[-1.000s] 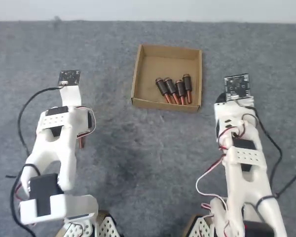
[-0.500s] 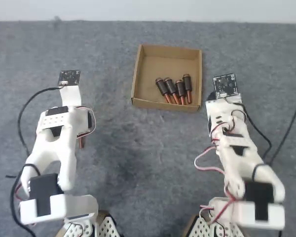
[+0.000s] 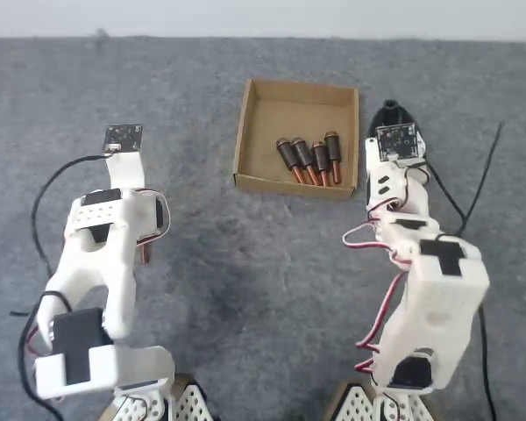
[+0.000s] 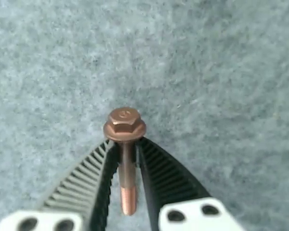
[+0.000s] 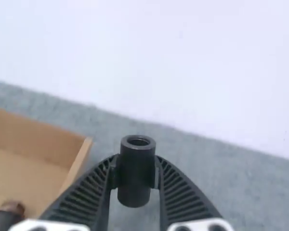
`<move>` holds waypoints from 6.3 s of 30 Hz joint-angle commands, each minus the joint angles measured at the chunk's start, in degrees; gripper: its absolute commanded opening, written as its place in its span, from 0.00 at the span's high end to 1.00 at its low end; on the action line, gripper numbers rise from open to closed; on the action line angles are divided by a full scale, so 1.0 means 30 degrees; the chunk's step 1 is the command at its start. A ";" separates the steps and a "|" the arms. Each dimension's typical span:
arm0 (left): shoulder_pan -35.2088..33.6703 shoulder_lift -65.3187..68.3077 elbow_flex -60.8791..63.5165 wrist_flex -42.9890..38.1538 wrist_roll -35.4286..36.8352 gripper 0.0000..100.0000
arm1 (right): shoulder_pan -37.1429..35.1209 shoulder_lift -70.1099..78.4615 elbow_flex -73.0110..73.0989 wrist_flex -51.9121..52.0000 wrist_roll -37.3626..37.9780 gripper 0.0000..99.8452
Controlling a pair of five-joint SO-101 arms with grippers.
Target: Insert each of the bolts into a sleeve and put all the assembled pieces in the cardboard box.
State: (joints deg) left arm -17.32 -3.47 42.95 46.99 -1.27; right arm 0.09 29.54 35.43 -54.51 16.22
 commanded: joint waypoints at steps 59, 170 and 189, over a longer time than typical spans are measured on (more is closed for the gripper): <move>-0.0147 -0.1231 -0.0103 -0.0791 0.0117 0.99 | -0.7663 -0.9949 2.0278 -1.0593 -0.7033 0.99; 1.4886 -1.5004 0.6989 -1.1692 0.7648 0.99 | -0.9509 -0.8015 2.0103 -1.0418 -0.6916 0.99; 1.5648 -1.4974 0.7751 -1.1722 0.8117 0.99 | -0.9421 -0.8044 2.0103 -1.0418 -0.6916 0.99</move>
State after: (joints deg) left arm 29.19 -45.67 66.59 11.82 22.64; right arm -28.48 5.89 95.03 -85.01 -4.35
